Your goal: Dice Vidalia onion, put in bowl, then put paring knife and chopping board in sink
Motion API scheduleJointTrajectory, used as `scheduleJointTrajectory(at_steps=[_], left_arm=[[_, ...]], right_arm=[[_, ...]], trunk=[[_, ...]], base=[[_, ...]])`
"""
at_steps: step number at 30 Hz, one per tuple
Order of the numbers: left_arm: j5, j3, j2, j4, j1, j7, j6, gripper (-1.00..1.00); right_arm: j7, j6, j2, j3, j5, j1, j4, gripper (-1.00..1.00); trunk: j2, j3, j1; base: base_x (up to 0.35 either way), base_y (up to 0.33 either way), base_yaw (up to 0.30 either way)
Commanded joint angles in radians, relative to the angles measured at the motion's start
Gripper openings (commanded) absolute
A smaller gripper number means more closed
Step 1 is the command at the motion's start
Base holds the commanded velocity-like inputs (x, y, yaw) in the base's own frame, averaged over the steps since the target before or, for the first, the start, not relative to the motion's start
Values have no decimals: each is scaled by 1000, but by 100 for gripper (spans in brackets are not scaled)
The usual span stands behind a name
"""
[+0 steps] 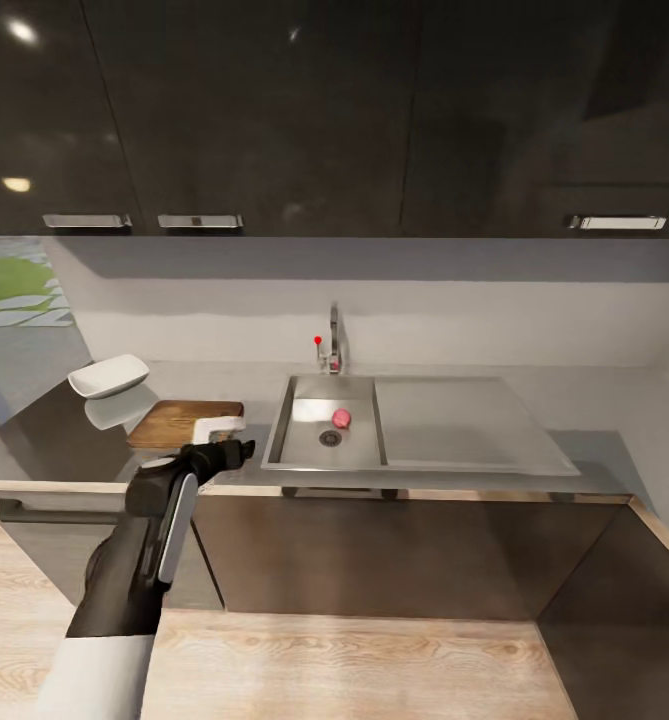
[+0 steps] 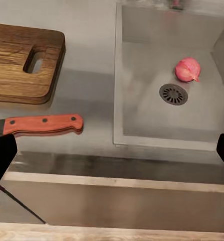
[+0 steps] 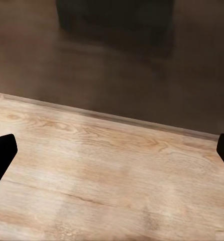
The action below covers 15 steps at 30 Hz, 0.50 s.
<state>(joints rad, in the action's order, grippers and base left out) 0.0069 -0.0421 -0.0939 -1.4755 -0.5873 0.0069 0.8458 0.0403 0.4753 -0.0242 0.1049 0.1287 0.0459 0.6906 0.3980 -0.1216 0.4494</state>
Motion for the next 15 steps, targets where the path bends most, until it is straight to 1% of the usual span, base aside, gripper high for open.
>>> scheduleJointTrajectory(at_steps=[1,3,5,6,7,11,12,13,14,15], left_arm=[[1,-1,-3,16,-22,1,9,100],[1,-1,-6,45,-54,1,13,100],[1,1,-11,96,-95,1,15,100],[1,3,-12,112,-106,1,15,100],[1,4,-16,146,-127,1,15,100],[-1,10,-32,312,-215,3,11,100],[-1,10,-34,335,-226,4,10,100],[-1,11,-37,381,-248,9,9,100],[-2,12,-42,449,-282,20,7,100],[-2,22,-49,534,-327,38,2,100]], right_arm=[[4,0,0,-1,9,0,1,100],[4,0,1,-1,9,0,1,100],[4,0,1,-1,9,0,1,100],[4,0,1,-1,9,0,1,100],[4,0,1,-1,9,0,1,100],[4,0,1,-1,9,0,1,100],[4,0,1,-1,9,0,1,100],[4,0,1,-1,9,0,1,100],[4,0,1,-1,9,0,1,100],[4,0,1,-1,9,0,0,100]], trunk=[[2,-2,1],[2,-2,1],[2,-2,1],[2,-2,1],[2,-2,1],[2,-2,1],[2,-2,1],[2,-2,1],[2,-1,1],[2,-1,1]], base=[[0,0,0],[0,0,0],[0,0,-8],[0,0,-33],[0,0,-75],[0,0,-169],[0,0,-221],[0,0,-234],[0,0,-246],[0,0,-257]])
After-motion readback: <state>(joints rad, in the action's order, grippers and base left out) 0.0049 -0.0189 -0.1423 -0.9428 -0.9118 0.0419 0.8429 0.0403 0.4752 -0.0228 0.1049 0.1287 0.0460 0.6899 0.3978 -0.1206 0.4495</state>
